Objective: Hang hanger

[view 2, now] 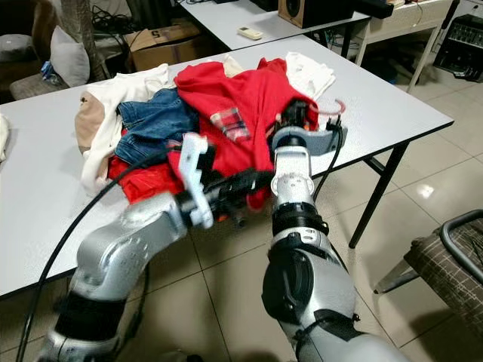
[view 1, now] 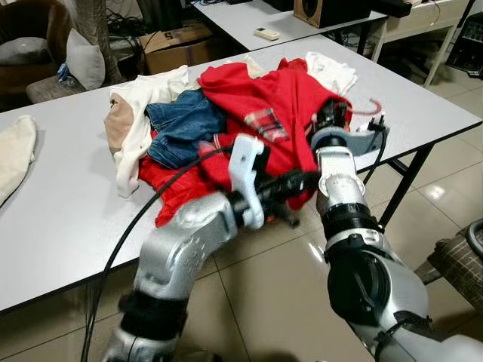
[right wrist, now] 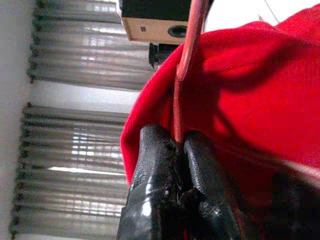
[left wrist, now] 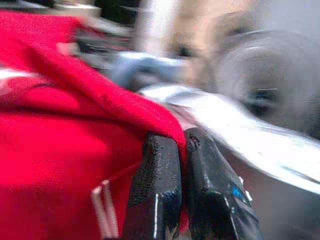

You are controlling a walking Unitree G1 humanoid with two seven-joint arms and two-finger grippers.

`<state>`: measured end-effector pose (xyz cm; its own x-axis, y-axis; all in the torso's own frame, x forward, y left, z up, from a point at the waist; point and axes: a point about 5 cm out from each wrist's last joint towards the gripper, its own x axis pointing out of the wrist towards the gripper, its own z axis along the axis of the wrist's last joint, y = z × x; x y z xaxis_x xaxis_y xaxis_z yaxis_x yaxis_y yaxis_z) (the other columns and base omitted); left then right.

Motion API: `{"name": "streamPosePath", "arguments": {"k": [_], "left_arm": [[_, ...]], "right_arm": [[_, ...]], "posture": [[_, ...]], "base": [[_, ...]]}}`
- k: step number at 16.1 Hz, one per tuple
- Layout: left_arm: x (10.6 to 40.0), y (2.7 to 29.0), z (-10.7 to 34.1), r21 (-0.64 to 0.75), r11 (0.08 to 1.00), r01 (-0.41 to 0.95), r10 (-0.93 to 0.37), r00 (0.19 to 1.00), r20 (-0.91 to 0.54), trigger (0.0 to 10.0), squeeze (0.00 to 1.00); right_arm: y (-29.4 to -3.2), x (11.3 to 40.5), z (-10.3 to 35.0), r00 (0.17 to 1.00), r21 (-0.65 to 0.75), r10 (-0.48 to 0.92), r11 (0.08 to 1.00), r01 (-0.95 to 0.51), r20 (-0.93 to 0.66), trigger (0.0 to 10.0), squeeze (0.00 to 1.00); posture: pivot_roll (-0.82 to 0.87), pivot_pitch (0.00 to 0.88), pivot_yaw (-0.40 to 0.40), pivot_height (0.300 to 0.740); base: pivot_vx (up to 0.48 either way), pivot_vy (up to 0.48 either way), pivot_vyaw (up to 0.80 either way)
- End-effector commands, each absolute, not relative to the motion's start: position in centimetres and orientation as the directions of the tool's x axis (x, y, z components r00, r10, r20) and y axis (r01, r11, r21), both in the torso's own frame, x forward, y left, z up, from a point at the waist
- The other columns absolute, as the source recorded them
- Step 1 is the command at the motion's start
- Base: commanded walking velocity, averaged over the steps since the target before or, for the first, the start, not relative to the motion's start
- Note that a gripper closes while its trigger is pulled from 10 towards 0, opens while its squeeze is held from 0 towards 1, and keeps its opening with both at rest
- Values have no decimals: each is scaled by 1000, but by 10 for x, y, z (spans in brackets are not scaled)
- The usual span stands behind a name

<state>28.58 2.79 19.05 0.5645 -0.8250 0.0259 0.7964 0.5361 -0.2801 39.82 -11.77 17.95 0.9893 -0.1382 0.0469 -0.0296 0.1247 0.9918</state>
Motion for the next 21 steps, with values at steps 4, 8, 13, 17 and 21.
{"name": "streamPosePath", "arguments": {"k": [4, 8, 13, 17, 21], "left_arm": [[291, 32, 195, -361, 555, 749, -789, 612, 57, 10000, 1000], [284, 31, 196, -229, 534, 814, -830, 556, 42, 10000, 1000], [276, 42, 211, -185, 463, 867, -870, 484, 89, 10000, 1000], [290, 107, 202, -182, 673, 717, -723, 690, 43, 10000, 490], [286, 166, 189, -169, 855, 490, -503, 863, -48, 10000, 98]], "right_arm": [[-111, 402, 192, 988, 993, -137, 107, -58, 73, 10000, 0], [-119, 403, 197, 981, 990, -165, 119, -79, 98, 10000, 0], [-132, 405, 193, 984, 948, -163, 319, -16, 71, 10000, 0], [-136, 402, 216, 972, 850, 27, 480, -216, 232, 10000, 0], [-139, 375, 254, 896, 700, 245, 561, -442, 370, 10000, 0]], "posture": [[-114, 8, 128, 740], [-120, 0, 123, 740], [-114, 0, 111, 740], [-110, 0, 105, 740], [-100, 0, 108, 740]], "base": [[0, 0, 0], [0, 0, 0], [0, 0, 0], [0, 0, 400], [0, 0, 794]]}}
